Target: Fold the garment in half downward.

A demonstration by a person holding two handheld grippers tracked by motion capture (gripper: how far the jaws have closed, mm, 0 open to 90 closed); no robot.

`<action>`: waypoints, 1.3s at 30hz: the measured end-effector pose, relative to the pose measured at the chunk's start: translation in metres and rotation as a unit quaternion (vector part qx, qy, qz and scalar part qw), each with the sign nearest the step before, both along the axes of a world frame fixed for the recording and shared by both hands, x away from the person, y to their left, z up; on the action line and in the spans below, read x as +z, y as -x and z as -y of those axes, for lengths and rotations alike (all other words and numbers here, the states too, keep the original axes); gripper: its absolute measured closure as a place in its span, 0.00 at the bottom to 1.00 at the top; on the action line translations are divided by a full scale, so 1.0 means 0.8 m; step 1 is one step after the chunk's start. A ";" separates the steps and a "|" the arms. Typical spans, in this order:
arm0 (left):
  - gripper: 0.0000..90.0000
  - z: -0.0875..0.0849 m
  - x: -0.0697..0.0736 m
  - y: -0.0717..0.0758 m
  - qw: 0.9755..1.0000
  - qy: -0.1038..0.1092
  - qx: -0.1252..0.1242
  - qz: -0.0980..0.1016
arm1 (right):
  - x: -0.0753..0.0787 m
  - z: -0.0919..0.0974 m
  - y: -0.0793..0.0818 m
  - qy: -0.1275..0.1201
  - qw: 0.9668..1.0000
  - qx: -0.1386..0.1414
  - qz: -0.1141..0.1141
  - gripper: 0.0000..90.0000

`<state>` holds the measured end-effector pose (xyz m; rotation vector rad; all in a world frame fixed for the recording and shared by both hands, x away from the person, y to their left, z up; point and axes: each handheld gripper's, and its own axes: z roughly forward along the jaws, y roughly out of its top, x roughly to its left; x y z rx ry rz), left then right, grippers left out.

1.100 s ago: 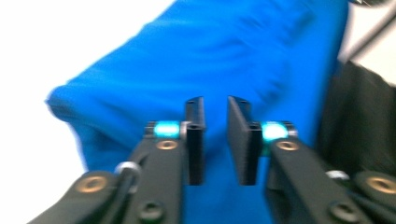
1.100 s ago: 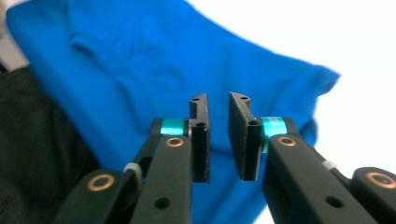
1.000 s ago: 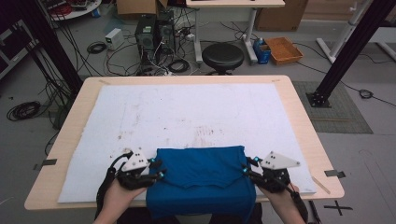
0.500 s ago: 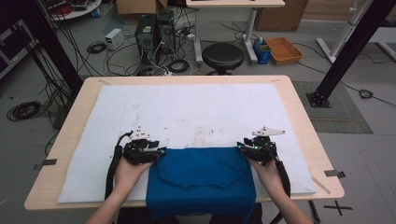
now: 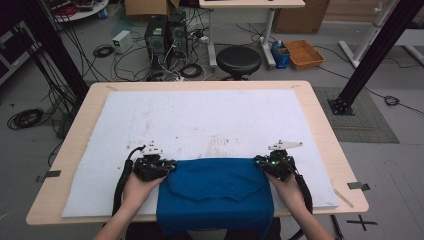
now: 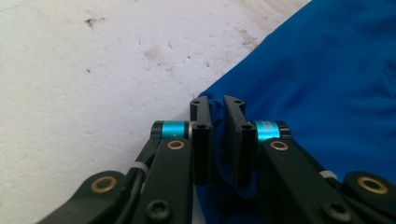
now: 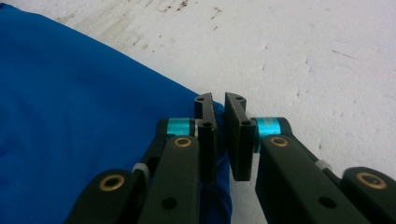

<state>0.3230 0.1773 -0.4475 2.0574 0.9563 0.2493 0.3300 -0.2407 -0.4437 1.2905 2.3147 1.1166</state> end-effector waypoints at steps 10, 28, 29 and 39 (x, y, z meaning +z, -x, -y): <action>0.94 -0.008 0.008 -0.015 1.000 0.011 0.008 0.020 | 0.014 0.005 -0.020 -0.004 1.000 0.004 0.029 0.95; 0.94 -0.006 0.021 -0.108 0.997 -0.026 0.037 0.064 | 0.020 -0.009 -0.105 0.021 0.998 -0.018 0.052 0.95; 0.94 -0.006 0.021 -0.108 0.997 -0.026 0.037 0.064 | 0.019 -0.010 -0.108 0.023 0.998 -0.017 0.051 0.95; 0.94 -0.007 0.015 -0.125 0.996 -0.035 0.052 0.061 | 0.013 -0.015 -0.130 0.025 0.998 -0.013 0.049 0.94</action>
